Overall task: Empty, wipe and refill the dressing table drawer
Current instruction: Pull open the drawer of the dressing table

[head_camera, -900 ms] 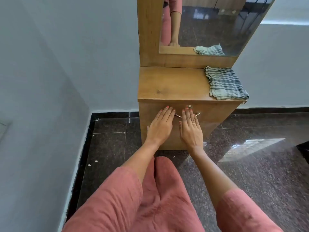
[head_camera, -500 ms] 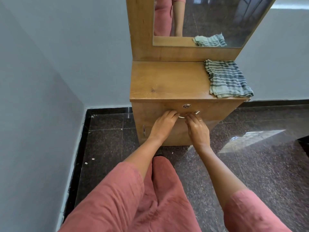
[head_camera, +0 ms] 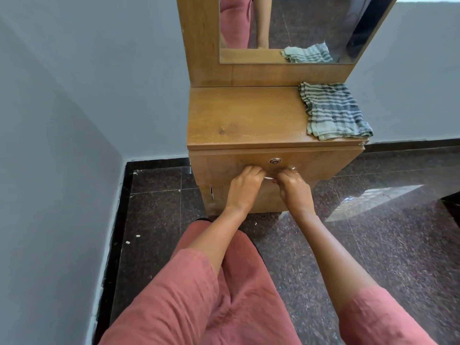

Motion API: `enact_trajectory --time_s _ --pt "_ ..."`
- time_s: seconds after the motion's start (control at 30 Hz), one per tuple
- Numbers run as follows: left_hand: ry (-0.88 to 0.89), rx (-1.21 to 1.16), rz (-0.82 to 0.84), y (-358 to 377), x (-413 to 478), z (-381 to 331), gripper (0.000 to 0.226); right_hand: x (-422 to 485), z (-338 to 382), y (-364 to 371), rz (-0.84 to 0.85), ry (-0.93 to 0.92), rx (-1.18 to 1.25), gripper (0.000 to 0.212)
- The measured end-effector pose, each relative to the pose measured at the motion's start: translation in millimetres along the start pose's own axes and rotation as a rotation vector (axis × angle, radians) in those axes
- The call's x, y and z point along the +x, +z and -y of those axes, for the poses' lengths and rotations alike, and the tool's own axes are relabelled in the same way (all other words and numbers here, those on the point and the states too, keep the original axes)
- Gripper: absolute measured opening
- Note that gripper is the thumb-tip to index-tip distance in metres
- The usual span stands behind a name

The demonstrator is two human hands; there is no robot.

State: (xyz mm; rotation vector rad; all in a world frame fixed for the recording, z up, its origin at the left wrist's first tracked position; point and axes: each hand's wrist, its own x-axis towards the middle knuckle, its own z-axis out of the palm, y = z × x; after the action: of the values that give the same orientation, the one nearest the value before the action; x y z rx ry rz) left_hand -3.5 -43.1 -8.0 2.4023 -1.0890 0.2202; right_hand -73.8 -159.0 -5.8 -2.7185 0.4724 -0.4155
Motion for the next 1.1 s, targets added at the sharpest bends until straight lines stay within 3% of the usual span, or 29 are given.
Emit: enact_trajectory --time_s 0.3,0.57,0.7,0.87,1.1 --pt "0.064 0.02 -0.084 -3 -31 -12 0.021 -30 5 -12 0.03 0.068 0.053 0.007" --pt "0.141 0.068 -0.143 -3 -62 -21 0.004 -65 10 -19 0.024 0.077 0.084 0.006" --pt "0.143 0.087 -0.151 -3 -78 -27 0.019 -84 9 -19 0.006 0.082 0.09 0.009" --pt "0.176 0.085 -0.124 -4 -99 -34 0.006 -107 11 -21 0.006 0.094 0.093 0.011" --pt "0.125 0.081 -0.081 -11 -120 -46 0.022 -133 14 -25 -0.004 0.114 0.109 0.012"
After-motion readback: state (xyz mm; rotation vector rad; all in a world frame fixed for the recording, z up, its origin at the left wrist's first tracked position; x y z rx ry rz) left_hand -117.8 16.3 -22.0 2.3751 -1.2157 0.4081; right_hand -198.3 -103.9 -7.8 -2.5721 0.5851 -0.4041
